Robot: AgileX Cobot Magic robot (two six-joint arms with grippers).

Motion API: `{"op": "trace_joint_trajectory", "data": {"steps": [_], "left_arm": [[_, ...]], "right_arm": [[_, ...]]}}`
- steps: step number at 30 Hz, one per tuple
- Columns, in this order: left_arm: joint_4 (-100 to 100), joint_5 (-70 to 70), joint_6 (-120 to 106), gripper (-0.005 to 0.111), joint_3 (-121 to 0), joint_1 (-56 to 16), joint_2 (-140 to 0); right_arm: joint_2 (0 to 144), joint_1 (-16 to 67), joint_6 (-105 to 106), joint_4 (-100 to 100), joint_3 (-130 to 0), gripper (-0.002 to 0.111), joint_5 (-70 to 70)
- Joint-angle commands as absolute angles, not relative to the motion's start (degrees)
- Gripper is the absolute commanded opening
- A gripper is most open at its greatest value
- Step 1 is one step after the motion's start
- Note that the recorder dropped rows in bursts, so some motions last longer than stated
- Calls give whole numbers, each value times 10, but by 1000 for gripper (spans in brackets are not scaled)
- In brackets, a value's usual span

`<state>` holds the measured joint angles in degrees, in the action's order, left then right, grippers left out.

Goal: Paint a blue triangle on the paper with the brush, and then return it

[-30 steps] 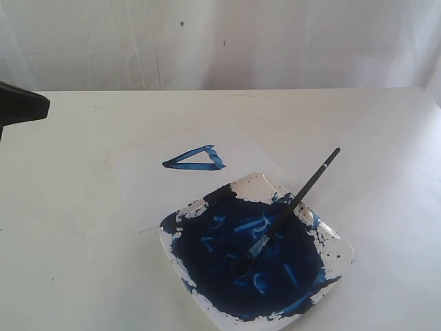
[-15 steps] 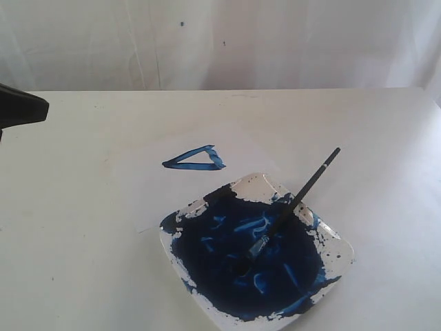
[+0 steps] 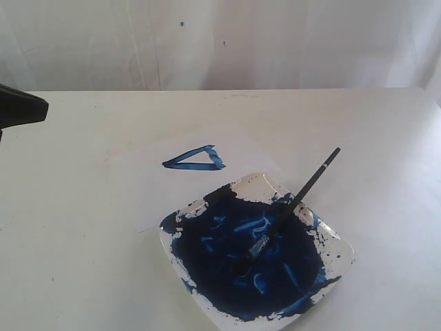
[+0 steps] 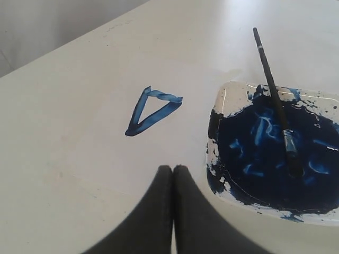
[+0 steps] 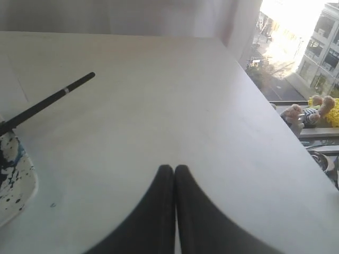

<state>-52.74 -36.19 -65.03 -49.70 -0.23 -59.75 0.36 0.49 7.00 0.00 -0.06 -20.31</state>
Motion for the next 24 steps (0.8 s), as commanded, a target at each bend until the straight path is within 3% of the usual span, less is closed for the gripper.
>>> {"op": "trace_joint_trajectory", "data": {"steps": [1, 7, 24], "left_arm": [[-535, -367, -649, 0, -493, -1, -593], [-535, -367, -649, 0, -493, -1, -593], [-535, -366, -649, 0, -493, -1, -593]], "right_arm": [[0, 14, 71, 4, 0, 0, -202], [0, 79, 69, 4, 0, 0, -201], [0, 114, 17, 16, 0, 0, -193]]}}
